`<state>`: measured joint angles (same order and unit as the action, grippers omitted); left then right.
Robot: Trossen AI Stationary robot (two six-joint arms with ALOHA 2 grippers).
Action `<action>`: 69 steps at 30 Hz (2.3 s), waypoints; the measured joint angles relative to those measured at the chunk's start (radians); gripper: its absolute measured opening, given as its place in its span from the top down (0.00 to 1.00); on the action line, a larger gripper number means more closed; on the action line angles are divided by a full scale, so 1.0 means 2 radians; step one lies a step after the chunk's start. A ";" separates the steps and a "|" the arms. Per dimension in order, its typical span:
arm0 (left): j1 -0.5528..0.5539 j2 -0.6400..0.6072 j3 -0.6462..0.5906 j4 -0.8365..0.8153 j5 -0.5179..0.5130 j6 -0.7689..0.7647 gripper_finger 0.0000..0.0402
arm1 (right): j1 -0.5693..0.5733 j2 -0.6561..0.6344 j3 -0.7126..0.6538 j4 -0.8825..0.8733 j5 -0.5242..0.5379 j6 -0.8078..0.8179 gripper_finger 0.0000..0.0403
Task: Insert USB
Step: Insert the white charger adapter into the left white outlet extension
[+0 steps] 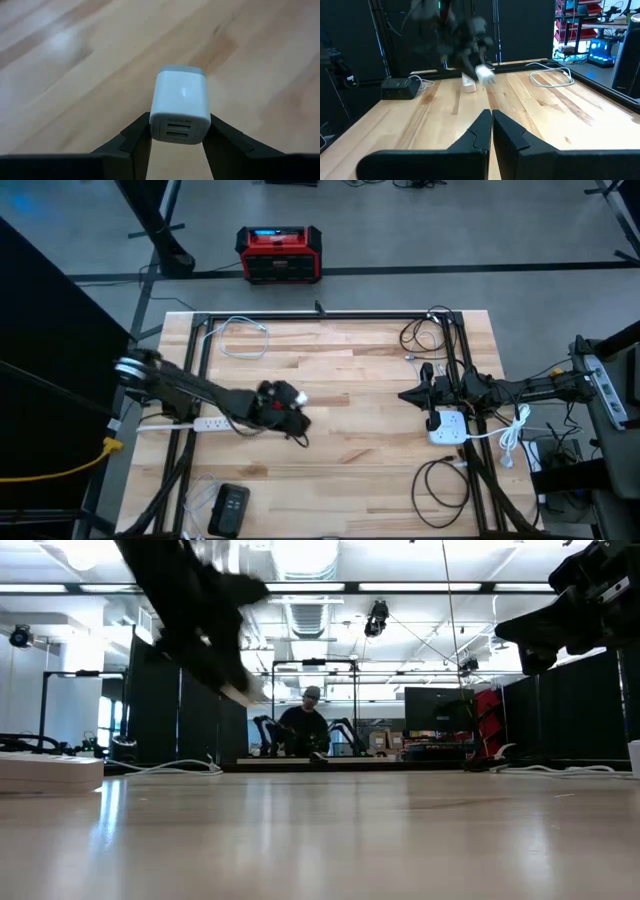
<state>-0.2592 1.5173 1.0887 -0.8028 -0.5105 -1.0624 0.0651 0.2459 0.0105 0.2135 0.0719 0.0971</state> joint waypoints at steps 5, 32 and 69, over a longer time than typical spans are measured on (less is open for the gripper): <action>0.000 -0.041 0.100 -0.252 0.131 -0.143 0.65 | 0.000 0.000 0.000 0.001 0.004 0.000 1.00; 0.007 -0.209 -0.129 -0.178 0.408 -0.445 0.65 | 0.000 0.000 0.000 0.000 0.004 -0.002 1.00; 0.190 -0.143 -0.166 -0.214 0.432 -0.229 0.65 | 0.000 0.000 0.000 -0.022 0.002 0.008 1.00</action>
<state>0.1207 1.2318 0.7574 -1.2306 0.3527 -1.5202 0.0650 0.2459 0.0105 0.1692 0.0757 0.1126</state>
